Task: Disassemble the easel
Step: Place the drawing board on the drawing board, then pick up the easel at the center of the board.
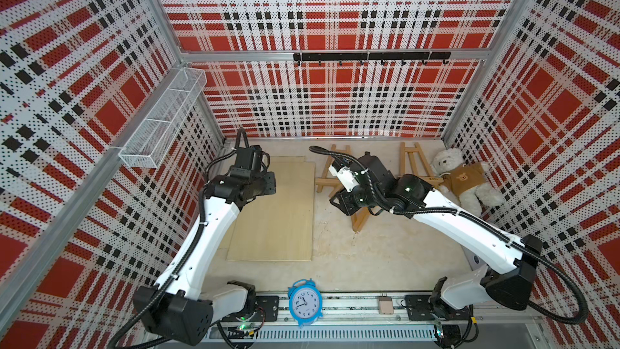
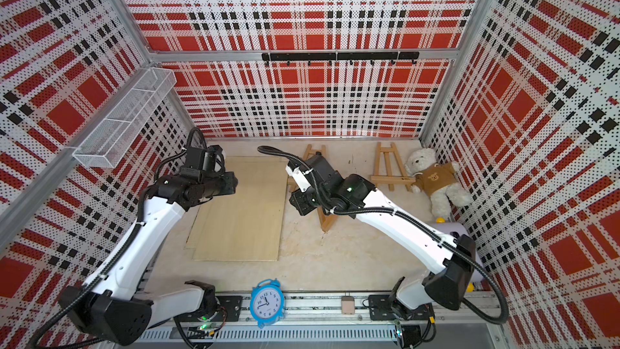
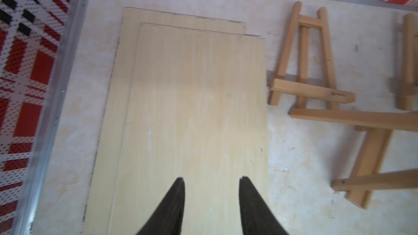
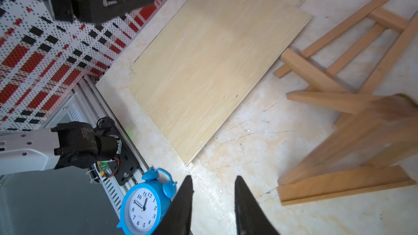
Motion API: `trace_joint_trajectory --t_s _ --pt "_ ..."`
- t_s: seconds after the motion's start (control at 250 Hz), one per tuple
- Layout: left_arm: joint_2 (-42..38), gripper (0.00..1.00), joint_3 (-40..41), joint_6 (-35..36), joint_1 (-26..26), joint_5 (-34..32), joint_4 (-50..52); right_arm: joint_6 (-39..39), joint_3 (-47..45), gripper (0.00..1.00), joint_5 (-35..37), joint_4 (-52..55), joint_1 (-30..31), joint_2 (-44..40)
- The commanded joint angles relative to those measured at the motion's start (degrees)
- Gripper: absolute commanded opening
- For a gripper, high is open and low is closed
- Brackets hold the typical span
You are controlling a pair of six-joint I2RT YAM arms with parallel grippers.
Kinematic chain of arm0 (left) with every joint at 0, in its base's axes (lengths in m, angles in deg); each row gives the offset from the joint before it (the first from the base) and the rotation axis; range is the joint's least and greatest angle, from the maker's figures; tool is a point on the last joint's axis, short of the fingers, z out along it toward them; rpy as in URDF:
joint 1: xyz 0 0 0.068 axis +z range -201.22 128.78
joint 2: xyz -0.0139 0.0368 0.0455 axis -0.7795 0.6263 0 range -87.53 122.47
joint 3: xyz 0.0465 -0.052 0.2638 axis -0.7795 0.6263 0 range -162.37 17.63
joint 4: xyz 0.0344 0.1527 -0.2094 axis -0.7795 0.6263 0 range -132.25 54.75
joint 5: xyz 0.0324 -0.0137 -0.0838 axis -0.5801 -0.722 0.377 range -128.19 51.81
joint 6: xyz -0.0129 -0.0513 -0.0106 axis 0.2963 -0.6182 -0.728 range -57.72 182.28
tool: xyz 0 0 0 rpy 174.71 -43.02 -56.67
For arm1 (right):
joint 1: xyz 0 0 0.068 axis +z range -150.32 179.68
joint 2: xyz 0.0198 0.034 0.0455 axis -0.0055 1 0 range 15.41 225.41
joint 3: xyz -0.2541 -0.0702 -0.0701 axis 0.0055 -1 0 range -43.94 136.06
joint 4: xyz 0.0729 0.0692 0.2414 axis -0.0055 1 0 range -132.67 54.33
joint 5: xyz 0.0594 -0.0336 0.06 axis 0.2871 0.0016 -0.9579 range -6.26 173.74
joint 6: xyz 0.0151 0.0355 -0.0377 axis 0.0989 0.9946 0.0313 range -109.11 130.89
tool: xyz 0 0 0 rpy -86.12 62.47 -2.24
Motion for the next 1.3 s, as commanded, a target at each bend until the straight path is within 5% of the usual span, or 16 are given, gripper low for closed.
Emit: trace_joint_trajectory --t_s 0.0,0.268,0.58,1.06,1.221,1.297 --pt "-1.03 0.43 -1.21 -6.25 -4.19 -0.67 -1.60 -5.23 -0.50 0.33 1.90 0.14 -6.65 -5.14" --pt "-0.55 0.44 -1.17 -11.58 -7.64 3.53 -5.49 -13.81 -11.41 0.40 -4.06 -2.85 -23.24 -9.64" --pt "-0.60 0.45 -2.14 -14.17 -8.72 5.09 -7.36 -19.08 -16.89 0.48 -7.91 -12.73 -25.15 -0.07" --pt "-5.07 0.45 0.14 -18.21 -11.87 1.45 -7.40 -20.11 -16.10 0.48 -9.66 -24.62 -26.96 10.77" --pt "-5.65 0.45 -0.33 -18.15 -11.25 1.21 -6.23 -20.05 -16.60 0.45 -11.82 -28.44 -27.89 12.52" --pt "-5.60 0.46 -0.38 -18.23 -10.80 1.37 -6.04 -20.26 -17.07 0.34 -13.33 -29.69 -28.32 12.79"
